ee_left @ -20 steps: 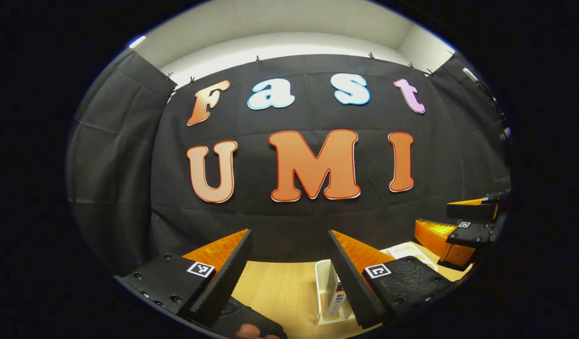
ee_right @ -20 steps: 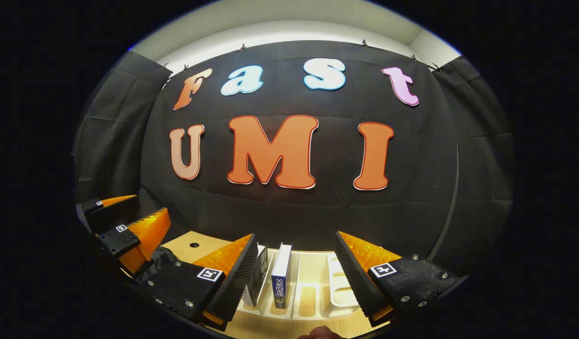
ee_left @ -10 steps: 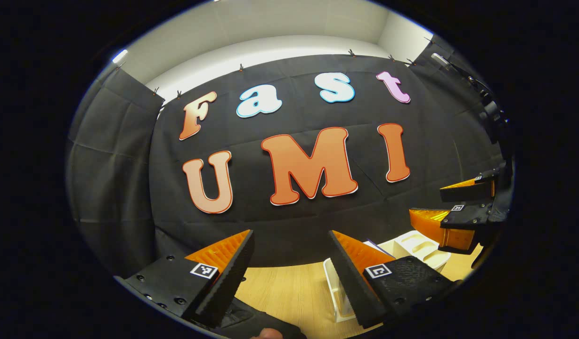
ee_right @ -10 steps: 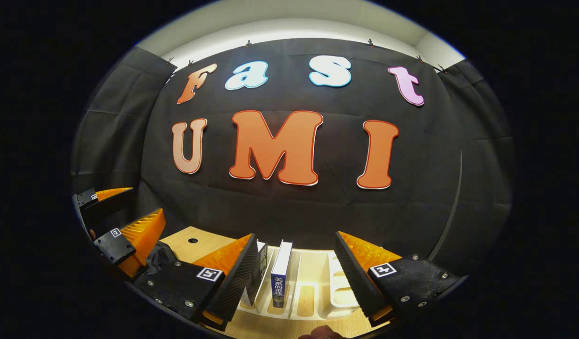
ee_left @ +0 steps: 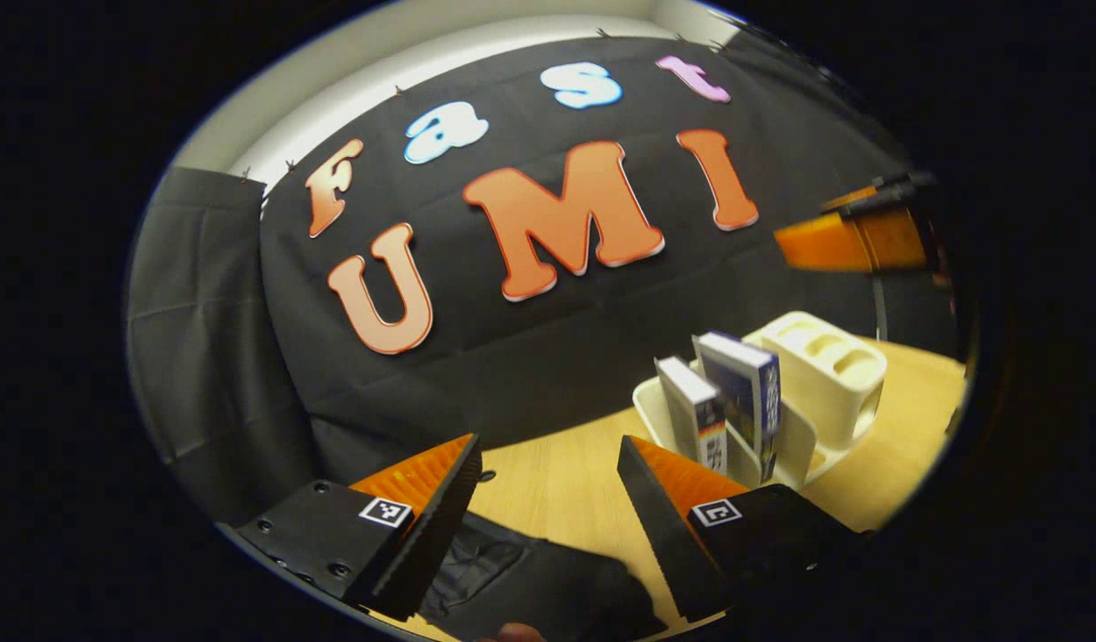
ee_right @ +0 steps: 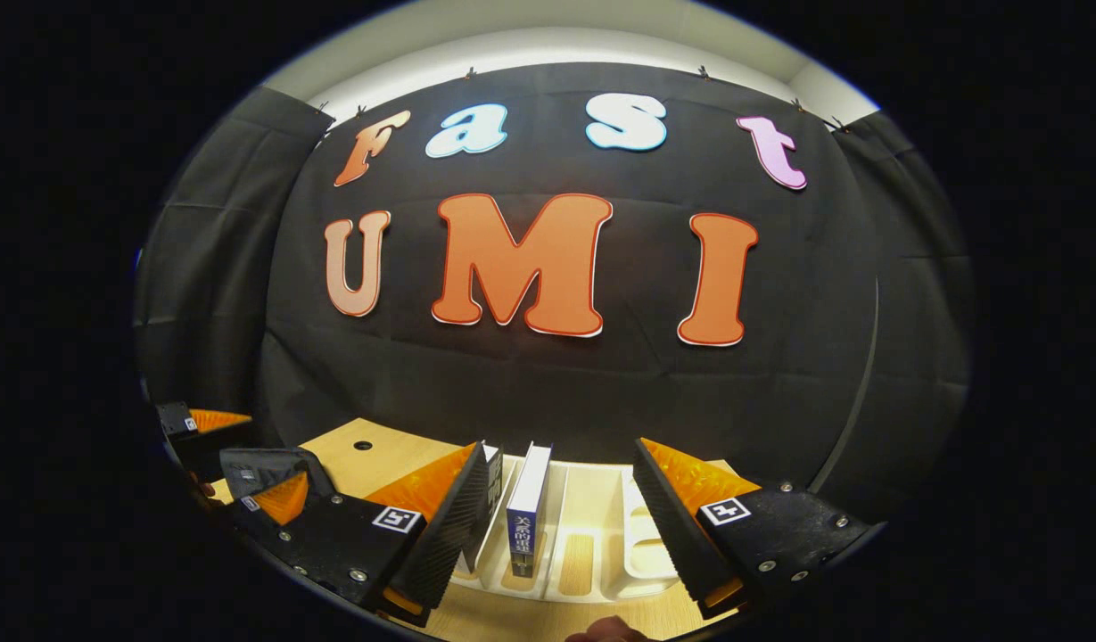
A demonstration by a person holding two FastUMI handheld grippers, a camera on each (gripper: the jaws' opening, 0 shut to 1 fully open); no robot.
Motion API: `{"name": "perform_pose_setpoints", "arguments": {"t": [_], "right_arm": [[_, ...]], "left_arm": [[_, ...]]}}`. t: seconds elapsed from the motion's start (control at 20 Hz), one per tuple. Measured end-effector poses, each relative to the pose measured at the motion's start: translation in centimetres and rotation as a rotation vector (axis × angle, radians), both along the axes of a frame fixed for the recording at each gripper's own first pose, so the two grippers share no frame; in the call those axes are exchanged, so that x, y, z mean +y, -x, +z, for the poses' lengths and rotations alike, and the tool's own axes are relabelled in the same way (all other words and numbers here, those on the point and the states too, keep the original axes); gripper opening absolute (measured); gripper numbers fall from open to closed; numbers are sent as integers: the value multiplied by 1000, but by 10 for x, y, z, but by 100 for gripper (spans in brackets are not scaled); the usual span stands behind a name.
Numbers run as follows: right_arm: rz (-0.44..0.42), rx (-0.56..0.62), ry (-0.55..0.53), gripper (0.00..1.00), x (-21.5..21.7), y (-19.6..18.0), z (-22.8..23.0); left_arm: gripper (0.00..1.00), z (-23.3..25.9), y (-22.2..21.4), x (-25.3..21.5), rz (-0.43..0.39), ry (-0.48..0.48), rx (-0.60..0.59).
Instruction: Open the schoolbag, grab two books from the bookshelf and put them into the schoolbag.
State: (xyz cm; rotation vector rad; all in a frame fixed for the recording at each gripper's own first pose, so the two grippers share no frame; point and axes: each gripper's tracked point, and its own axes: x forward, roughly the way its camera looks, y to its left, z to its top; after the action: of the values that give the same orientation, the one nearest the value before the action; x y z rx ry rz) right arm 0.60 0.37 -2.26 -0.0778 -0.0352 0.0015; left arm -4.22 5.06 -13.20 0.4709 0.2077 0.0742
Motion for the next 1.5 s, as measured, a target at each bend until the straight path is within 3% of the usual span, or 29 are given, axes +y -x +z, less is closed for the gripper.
{"name": "perform_pose_setpoints", "arguments": {"t": [0.25, 0.6, 0.8, 1.3, 1.35, 1.4, 1.45, 1.5], "right_arm": [[-7, 41, -6, 98, -12, -3, -20], [-10, 77, 7, 98, -30, -15, -40], [0, 84, 4, 98, -35, -19, -43], [57, 83, 15, 98, -34, -21, -43], [66, 86, 13, 98, -32, -22, -44], [73, 90, 14, 98, -31, -23, -44], [80, 94, 18, 98, -30, -24, -45], [87, 96, 23, 98, -29, -25, -44]], "left_arm": [[98, -74, 24, 8, -13, -205, 154], [98, -159, 71, 22, 15, -382, 353], [98, -185, 81, 40, 71, -429, 420], [95, -194, 75, 73, 239, -480, 507], [92, -195, 74, 76, 250, -484, 520], [80, -198, 71, 78, 251, -479, 532], [79, -200, 68, 80, 251, -480, 537], [60, -201, 65, 82, 256, -485, 545]]}}
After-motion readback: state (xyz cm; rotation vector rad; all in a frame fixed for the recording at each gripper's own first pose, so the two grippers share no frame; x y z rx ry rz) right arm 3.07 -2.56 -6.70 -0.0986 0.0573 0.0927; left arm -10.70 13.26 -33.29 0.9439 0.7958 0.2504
